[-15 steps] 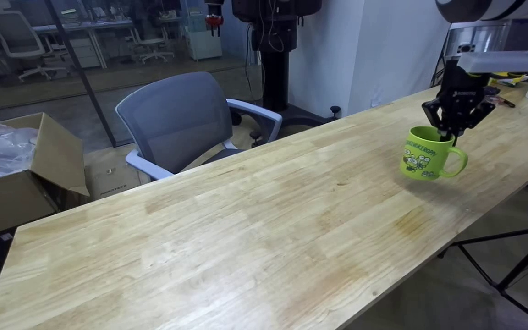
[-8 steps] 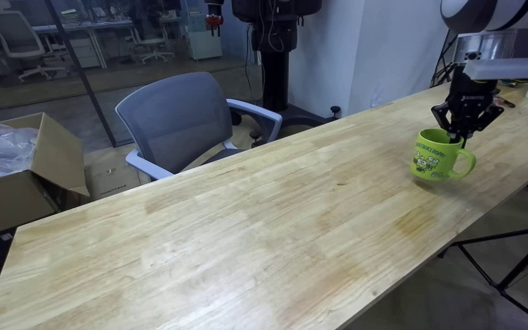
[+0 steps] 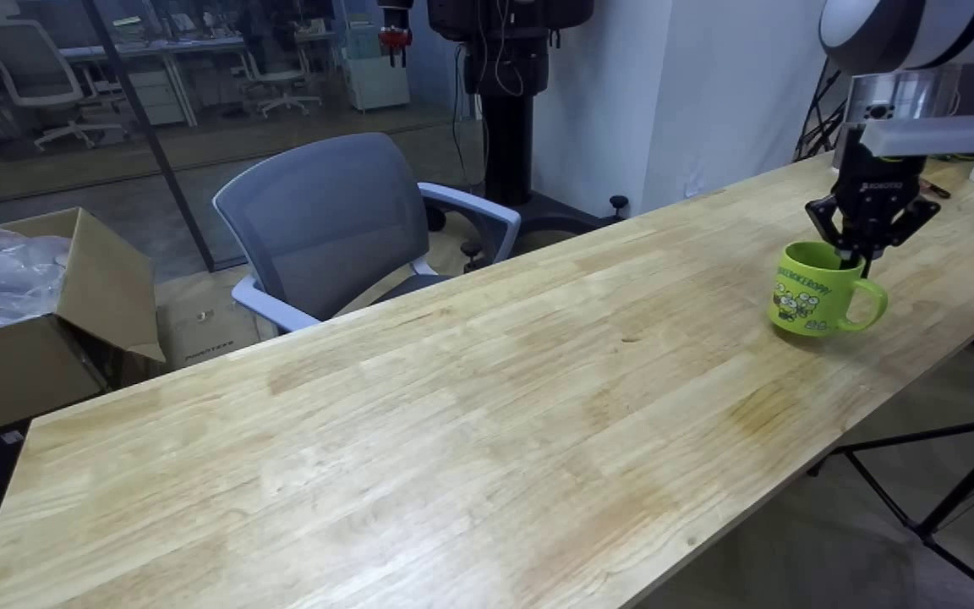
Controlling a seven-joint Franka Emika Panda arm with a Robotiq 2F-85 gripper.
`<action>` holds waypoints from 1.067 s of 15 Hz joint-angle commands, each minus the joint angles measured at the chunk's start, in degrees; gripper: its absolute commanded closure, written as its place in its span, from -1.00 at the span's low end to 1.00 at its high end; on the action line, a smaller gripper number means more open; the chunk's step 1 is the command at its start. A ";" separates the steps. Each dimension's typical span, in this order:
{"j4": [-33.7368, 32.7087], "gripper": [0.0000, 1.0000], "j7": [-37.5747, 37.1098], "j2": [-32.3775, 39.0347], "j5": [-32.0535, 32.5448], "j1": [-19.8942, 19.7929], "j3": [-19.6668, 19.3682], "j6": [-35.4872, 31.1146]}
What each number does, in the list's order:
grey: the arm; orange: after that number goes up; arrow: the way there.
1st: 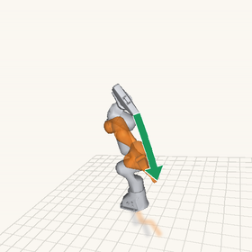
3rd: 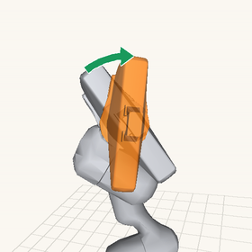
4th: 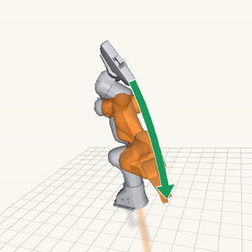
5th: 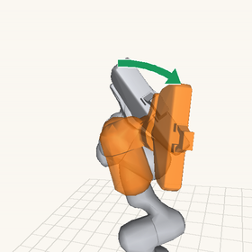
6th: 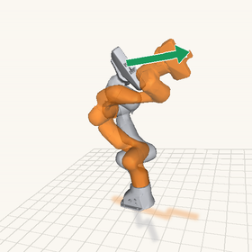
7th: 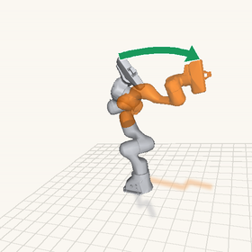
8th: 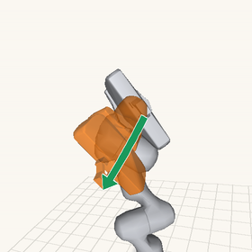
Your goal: Move the mug to the right
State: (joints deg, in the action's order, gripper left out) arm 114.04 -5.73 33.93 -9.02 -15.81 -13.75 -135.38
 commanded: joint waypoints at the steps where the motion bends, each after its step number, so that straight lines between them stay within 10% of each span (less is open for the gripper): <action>1: -1.09 0.95 -2.19 0.68 0.36 -0.13 -0.23 -0.06; 9: -1.24 0.95 -2.25 2.06 0.06 -0.05 0.04 -0.39; 10: -1.28 0.30 -2.26 2.07 0.00 -0.08 0.07 -0.27; 16: -1.09 -0.36 -2.26 1.39 0.12 0.05 0.02 0.20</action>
State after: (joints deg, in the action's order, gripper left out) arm 113.83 -5.98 35.83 -9.10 -15.79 -13.91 -136.35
